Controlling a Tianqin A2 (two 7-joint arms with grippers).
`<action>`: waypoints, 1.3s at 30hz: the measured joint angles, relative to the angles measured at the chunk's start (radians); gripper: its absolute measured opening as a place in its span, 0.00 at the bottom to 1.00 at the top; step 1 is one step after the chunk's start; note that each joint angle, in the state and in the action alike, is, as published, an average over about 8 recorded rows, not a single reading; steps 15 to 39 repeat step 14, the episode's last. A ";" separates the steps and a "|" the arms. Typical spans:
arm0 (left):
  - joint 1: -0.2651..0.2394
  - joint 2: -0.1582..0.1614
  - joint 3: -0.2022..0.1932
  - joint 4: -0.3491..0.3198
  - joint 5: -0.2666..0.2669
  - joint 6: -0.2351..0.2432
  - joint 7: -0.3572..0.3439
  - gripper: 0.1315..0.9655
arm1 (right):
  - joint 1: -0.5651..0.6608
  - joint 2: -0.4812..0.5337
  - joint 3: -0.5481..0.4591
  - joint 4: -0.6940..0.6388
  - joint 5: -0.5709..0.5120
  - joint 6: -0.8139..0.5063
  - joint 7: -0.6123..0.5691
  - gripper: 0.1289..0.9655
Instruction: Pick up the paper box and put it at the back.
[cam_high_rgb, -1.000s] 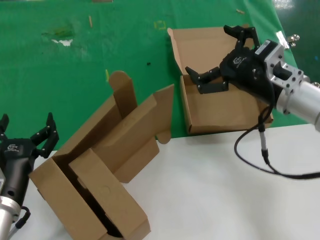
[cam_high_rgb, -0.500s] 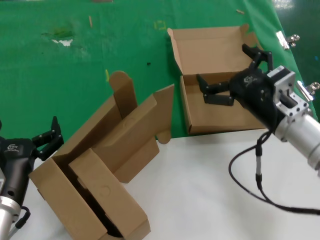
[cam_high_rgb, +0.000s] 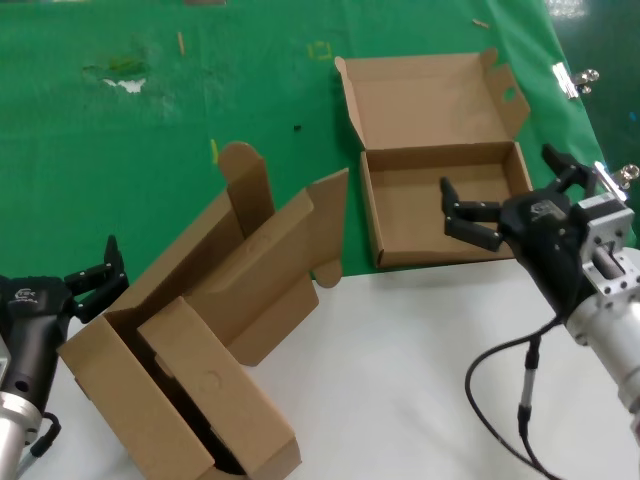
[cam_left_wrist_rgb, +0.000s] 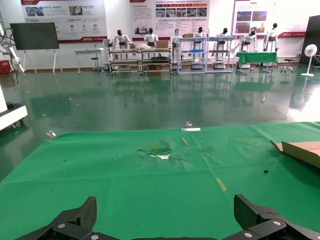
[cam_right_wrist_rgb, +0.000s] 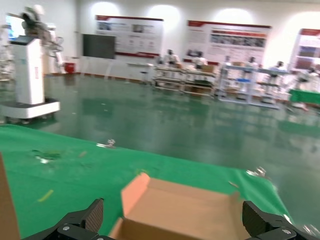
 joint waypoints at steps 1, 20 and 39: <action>0.000 0.000 0.000 0.000 0.000 0.000 0.000 0.99 | -0.015 -0.004 0.004 0.007 0.006 0.015 -0.002 1.00; 0.000 0.000 0.000 0.000 0.000 0.000 0.000 1.00 | -0.120 -0.035 0.036 0.056 0.046 0.123 -0.016 1.00; 0.000 0.000 0.000 0.000 0.000 0.000 0.000 1.00 | -0.120 -0.035 0.036 0.056 0.046 0.123 -0.016 1.00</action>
